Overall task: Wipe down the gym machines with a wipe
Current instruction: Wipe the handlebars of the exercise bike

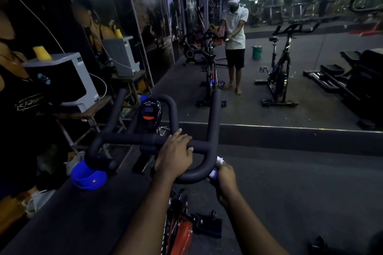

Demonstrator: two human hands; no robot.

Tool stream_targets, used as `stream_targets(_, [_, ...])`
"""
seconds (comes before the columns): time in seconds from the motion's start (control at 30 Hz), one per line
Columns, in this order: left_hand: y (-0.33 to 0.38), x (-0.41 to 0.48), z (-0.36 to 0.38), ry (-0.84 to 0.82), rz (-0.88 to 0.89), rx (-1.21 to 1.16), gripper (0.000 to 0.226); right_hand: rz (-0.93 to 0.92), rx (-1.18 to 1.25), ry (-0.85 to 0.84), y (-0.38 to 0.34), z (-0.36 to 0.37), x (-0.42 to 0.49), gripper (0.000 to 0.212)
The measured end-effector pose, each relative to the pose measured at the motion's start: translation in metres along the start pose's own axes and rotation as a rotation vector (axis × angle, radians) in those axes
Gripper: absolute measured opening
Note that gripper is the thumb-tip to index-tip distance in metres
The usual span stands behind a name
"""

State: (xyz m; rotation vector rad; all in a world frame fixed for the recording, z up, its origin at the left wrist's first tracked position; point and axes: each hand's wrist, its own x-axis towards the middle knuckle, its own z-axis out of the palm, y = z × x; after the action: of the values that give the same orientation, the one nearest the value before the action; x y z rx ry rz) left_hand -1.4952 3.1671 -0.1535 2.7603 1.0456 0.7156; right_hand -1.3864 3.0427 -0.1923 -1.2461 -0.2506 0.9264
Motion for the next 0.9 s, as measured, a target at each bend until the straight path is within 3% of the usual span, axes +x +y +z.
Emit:
stream_targets(0.17, [0.014,-0.018,-0.016,0.188,-0.028,-0.037,0.013,-0.145,-0.018,0.141,0.003,0.005,0.016,0.021])
stream_targets(0.3, [0.007,-0.048,-0.02,0.195,-0.076,0.0,0.008,-0.141,0.041,0.143,0.009,0.014,0.002,0.034])
stream_targets(0.4, [-0.007,-0.07,-0.019,0.166,-0.1,0.015,0.033,-0.121,0.117,0.113,0.023,0.018,-0.021,0.029])
stream_targets(0.47, [-0.015,-0.082,-0.023,0.123,-0.116,-0.129,0.043,-0.099,0.156,0.118,0.036,0.027,-0.038,0.029])
stream_targets(0.57, [-0.025,-0.097,-0.035,0.037,-0.122,-0.294,0.032,-0.089,0.191,0.122,0.052,0.047,-0.057,0.032])
stream_targets(0.8, [-0.03,-0.112,-0.06,-0.04,-0.15,-0.352,0.046,-0.101,0.039,0.035,0.07,0.09,-0.1,0.03])
stream_targets(0.9, [-0.024,-0.11,-0.062,-0.007,-0.145,-0.305,0.043,-0.109,-0.019,0.157,0.065,0.074,-0.094,0.034])
